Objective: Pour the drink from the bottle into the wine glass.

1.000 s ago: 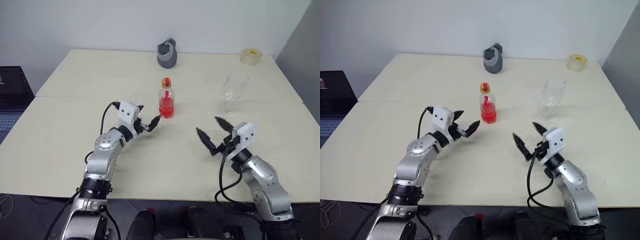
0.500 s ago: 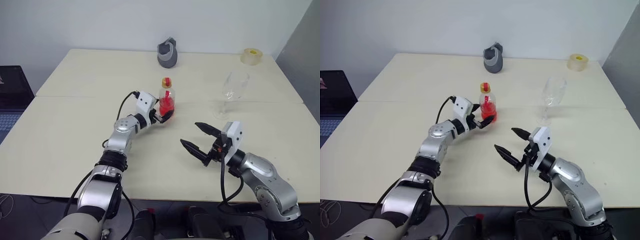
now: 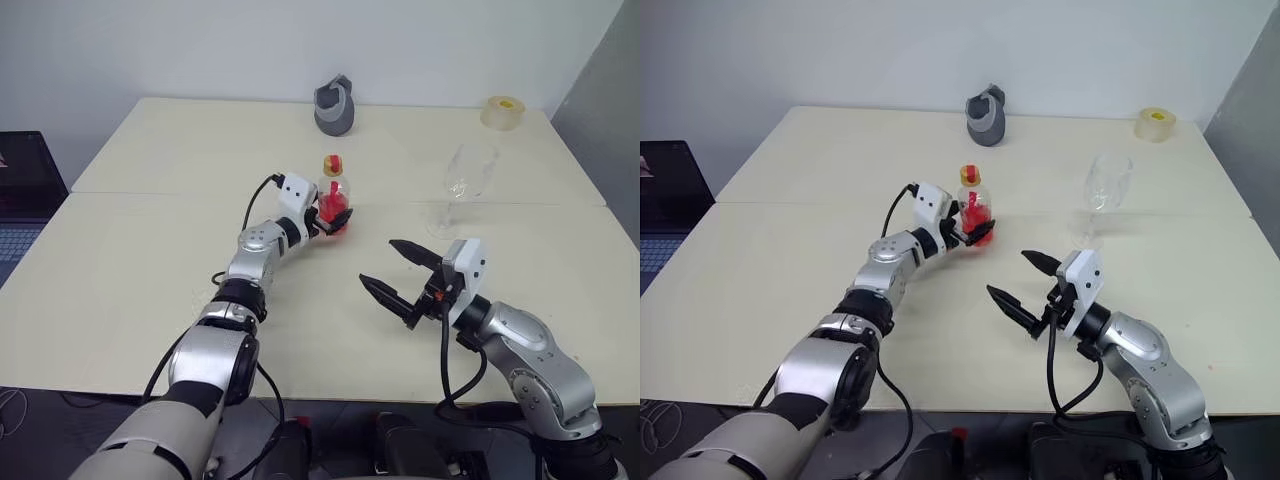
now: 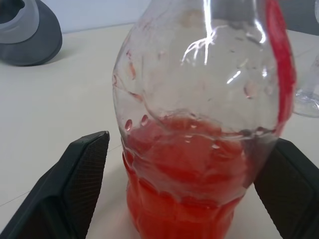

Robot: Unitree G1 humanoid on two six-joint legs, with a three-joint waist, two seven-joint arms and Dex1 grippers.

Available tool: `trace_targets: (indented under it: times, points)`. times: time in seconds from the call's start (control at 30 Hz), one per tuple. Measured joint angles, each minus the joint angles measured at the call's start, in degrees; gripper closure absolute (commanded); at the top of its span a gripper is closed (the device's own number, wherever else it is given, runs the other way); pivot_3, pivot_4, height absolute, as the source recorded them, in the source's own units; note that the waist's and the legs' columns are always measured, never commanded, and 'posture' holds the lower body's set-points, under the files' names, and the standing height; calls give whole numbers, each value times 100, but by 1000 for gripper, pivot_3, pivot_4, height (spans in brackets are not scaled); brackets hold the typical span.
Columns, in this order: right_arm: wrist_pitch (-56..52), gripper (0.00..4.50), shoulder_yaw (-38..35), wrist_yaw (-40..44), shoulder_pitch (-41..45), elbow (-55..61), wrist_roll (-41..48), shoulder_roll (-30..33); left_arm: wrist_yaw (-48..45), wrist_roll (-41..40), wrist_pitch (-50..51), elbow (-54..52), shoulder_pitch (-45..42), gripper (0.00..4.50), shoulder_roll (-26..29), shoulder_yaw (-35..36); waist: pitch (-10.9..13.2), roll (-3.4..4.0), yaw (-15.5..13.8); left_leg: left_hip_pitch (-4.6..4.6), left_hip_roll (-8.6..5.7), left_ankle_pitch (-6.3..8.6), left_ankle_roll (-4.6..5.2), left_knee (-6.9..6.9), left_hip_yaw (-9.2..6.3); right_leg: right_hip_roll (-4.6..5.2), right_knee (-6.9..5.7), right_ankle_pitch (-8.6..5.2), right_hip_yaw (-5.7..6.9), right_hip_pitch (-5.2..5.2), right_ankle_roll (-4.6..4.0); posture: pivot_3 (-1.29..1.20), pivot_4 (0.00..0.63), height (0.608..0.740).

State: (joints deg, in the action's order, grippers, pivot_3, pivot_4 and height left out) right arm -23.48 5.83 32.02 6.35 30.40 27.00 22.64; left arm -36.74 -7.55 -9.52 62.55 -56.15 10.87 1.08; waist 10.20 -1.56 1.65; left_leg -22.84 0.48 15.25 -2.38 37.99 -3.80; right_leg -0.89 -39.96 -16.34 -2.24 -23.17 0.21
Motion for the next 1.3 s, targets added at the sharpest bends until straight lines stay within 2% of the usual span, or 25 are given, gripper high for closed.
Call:
trace_targets:
  times: [0.17,0.27,0.37,0.43,0.5,0.67,0.73,0.83,0.97,1.07,1.17,1.3]
  points:
    - [6,0,5,-2,0,-1,-114,-36,-100,2,-85,137,-33,11,-61,58,0,0,0,0,0,0,0,0,-1,0,0,0,0,0,0,0,150,740]
    - [26,0,5,-1,0,-2,-142,-56,-159,3,-92,142,-33,594,-103,67,0,0,0,0,0,0,0,0,-1,0,-1,0,0,0,0,0,150,740]
    - [45,0,4,1,1,-16,-171,-56,-150,6,-100,162,-36,1481,-100,112,0,0,1,0,1,0,0,0,-1,0,-1,0,0,0,0,0,150,740]
    - [51,0,4,2,5,-30,-179,-61,-144,5,-106,222,-56,1907,-100,164,0,0,1,1,0,0,0,0,0,0,-1,0,0,0,0,0,150,740]
    - [57,0,4,2,23,-49,-204,-71,-152,5,-106,230,-57,2112,-95,180,0,0,3,1,1,0,0,0,0,0,-1,0,0,0,0,0,150,740]
    - [62,0,3,11,129,-83,-254,-107,-283,0,-104,-67,143,2283,21,203,0,0,20,2,6,0,-1,-2,-2,0,-2,0,-3,-2,-1,0,150,740]
    - [53,0,-6,12,129,-87,-247,-107,-335,-16,-55,-597,507,2285,138,208,0,1,30,4,9,-1,-1,-3,-11,0,-3,1,-9,-4,-1,0,150,740]
    - [-22,0,-42,8,121,-68,-135,-83,-551,-152,362,-2032,1379,2287,357,187,0,2,36,5,13,-1,-3,-3,-23,0,-5,1,-11,-4,-2,0,150,740]
    - [-274,0,-309,59,41,170,91,265,-1037,-523,1530,-4483,2762,2288,814,-96,1,4,8,1,10,-2,-4,0,-30,6,-4,1,-8,-3,-2,0,150,740]
    - [-512,0,-537,224,-111,526,404,649,-1359,-800,2358,-5906,3376,2289,1106,-447,1,4,-70,0,4,-2,-3,8,-37,11,-2,1,0,5,-2,0,150,740]
    - [-807,0,-712,438,-236,934,891,1032,-1618,-923,2797,-6646,3513,2289,1306,-752,1,3,-77,5,2,-1,-2,8,-34,9,-2,0,-2,9,0,0,150,740]
    - [-1090,0,-814,551,-16,1198,1275,1352,-1891,-916,2923,-6885,3517,2290,1457,-1058,1,4,-16,11,8,-1,-1,1,-31,0,-2,0,-4,9,0,0,150,740]
